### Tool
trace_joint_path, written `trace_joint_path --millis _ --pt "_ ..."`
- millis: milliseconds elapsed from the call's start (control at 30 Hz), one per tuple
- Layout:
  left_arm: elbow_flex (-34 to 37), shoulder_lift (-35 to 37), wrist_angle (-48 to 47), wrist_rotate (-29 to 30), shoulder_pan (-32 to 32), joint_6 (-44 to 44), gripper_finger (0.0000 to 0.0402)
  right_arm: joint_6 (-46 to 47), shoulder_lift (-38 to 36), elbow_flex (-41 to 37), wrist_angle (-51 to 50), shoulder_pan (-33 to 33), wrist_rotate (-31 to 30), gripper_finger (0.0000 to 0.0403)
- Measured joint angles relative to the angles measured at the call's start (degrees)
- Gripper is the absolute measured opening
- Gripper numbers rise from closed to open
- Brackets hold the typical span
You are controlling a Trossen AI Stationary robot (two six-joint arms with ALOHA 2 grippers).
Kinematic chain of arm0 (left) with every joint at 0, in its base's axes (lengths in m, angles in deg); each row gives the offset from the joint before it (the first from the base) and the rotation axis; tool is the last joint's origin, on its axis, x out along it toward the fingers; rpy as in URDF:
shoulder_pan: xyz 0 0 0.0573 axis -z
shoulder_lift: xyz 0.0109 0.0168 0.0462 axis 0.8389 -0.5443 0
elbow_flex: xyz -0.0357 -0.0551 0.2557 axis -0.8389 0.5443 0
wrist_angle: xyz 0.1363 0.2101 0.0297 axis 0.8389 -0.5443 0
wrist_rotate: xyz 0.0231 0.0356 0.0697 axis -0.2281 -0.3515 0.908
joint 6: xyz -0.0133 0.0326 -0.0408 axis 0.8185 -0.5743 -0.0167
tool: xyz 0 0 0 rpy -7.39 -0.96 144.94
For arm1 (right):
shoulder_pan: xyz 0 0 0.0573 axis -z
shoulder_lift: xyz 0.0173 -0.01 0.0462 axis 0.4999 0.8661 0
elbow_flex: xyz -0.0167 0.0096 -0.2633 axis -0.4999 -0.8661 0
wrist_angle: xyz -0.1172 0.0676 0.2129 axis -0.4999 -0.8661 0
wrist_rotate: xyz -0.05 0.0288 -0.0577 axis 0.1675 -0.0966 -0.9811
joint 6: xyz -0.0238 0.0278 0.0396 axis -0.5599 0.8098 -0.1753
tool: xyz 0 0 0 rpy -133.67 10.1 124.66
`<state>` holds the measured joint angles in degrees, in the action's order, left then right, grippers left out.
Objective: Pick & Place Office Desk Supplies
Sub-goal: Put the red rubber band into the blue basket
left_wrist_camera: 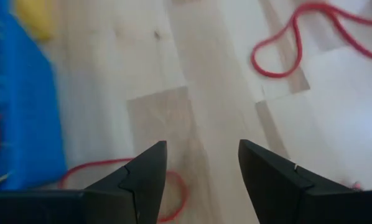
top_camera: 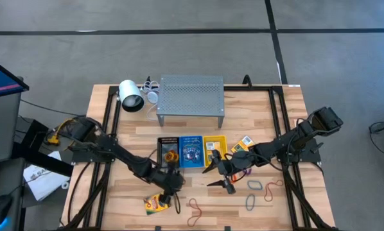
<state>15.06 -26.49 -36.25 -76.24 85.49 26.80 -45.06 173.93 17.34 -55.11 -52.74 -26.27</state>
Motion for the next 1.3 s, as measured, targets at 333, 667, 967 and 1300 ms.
trace_joint_path --millis 333,667,967,1300 --pt "-7.87 -4.55 -9.91 -0.67 0.02 0.36 0.0195 0.02 0.00 0.00 -0.17 -0.17 0.02 0.0255" --pt "-7.85 -1.76 -16.51 0.95 -0.96 3.30 0.0195 0.02 0.00 0.00 0.02 -0.10 1.36 0.0255" --pt "-7.81 -2.00 -16.91 -0.86 -2.47 3.52 0.0195 0.02 0.00 0.00 0.44 -0.10 1.38 0.0255" --pt "-7.81 -4.62 -15.70 -3.91 -3.53 3.58 0.0195 0.02 0.00 0.00 0.50 -0.10 1.38 0.0255"
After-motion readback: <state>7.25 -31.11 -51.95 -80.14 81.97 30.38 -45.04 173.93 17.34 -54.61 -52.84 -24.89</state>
